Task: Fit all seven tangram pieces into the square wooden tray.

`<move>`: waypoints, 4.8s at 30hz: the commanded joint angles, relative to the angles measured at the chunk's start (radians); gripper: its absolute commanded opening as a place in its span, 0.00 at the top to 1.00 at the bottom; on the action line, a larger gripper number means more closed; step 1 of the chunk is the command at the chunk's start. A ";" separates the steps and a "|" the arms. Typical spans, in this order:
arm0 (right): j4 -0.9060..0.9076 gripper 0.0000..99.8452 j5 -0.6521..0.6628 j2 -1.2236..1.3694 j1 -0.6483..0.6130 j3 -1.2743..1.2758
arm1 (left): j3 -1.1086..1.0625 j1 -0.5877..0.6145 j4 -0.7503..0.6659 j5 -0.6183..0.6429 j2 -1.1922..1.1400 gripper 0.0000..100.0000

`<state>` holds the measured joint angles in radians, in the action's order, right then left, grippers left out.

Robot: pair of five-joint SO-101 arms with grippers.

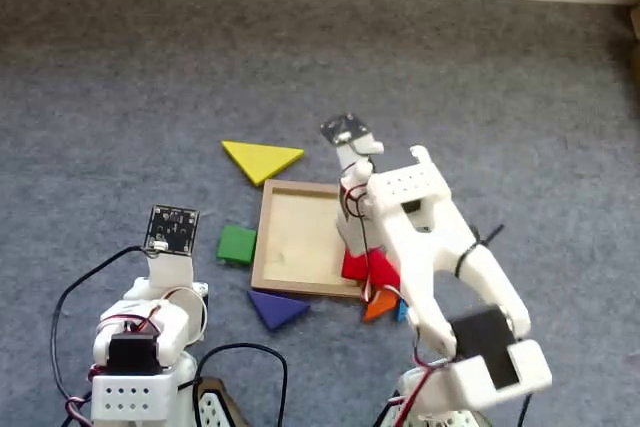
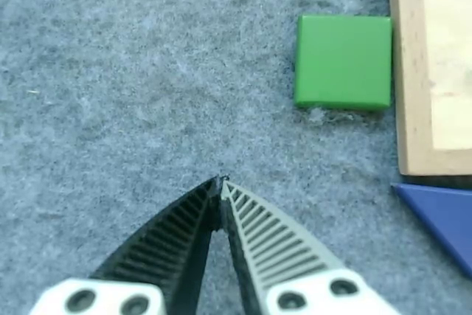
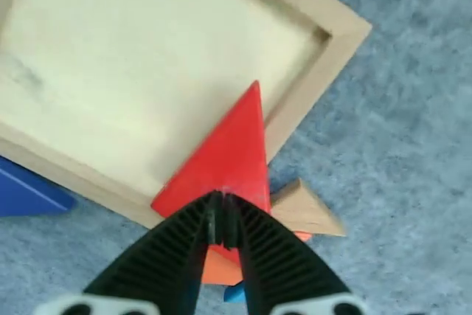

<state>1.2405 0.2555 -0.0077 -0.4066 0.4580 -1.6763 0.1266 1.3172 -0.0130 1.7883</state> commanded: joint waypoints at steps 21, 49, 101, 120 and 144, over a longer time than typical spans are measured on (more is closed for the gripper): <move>-0.127 0.98 -0.302 0.303 -0.084 -0.288 | -0.019 0.008 0.009 -0.003 0.030 0.99; -0.054 0.98 -0.226 0.058 0.094 -0.154 | -0.019 0.008 0.009 -0.003 0.030 0.99; -0.325 0.98 -0.158 0.084 -0.156 0.030 | -0.019 0.008 0.009 -0.003 0.030 0.99; -0.200 0.98 -0.155 -0.136 0.004 0.038 | -0.019 0.008 0.009 -0.003 0.030 0.99; -0.176 0.98 -0.126 -1.365 0.182 0.719 | -0.019 0.008 0.009 -0.003 0.030 0.99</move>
<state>1.0549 0.0913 -1.2382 -0.2823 1.1469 -1.6763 0.1266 1.3172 -0.0130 1.7883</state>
